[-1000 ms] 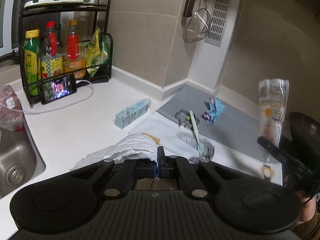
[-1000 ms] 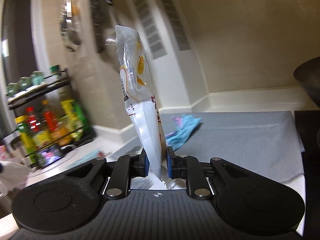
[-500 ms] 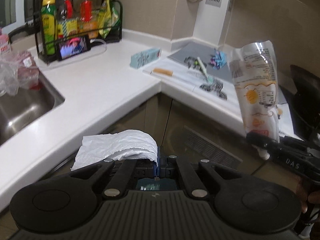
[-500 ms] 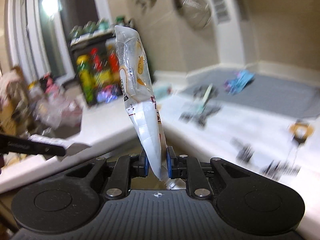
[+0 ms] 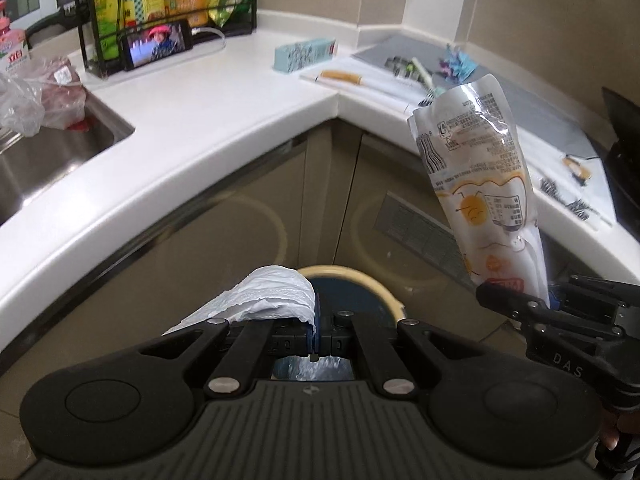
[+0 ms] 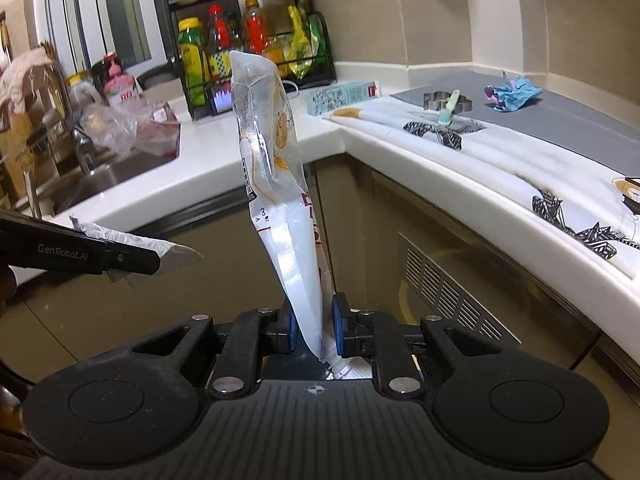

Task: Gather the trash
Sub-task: 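Carry the tissue and the pouch down toward the bin with both tools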

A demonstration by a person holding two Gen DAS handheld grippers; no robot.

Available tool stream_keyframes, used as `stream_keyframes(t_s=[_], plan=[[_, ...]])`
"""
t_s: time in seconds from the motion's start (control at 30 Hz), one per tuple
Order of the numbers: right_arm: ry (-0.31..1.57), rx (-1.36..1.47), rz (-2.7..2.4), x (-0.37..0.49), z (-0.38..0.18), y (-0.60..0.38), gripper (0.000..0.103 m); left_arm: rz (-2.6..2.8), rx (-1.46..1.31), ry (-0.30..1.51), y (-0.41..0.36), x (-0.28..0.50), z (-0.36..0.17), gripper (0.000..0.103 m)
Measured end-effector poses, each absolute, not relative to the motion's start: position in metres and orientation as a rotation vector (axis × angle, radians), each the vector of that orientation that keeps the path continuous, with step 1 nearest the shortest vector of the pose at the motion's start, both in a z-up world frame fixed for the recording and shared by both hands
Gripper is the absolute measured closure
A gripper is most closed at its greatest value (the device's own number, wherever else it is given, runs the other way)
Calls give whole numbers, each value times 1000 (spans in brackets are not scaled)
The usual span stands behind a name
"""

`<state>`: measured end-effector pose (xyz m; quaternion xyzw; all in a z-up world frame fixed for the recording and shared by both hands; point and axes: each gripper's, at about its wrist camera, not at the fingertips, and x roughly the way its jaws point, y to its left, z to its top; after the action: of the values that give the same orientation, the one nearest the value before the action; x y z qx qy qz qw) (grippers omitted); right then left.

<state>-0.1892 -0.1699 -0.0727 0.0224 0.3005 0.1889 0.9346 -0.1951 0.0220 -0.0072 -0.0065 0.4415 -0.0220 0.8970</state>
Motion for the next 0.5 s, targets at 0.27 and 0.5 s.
stream_keyframes(t_s=[0.27, 0.5], plan=[[659, 19, 364, -185, -88, -168, 85, -38, -26, 945, 24, -193, -18, 103], [671, 12, 371, -184, -90, -166, 85, -39, -12, 953, 20, -190, -22, 103]])
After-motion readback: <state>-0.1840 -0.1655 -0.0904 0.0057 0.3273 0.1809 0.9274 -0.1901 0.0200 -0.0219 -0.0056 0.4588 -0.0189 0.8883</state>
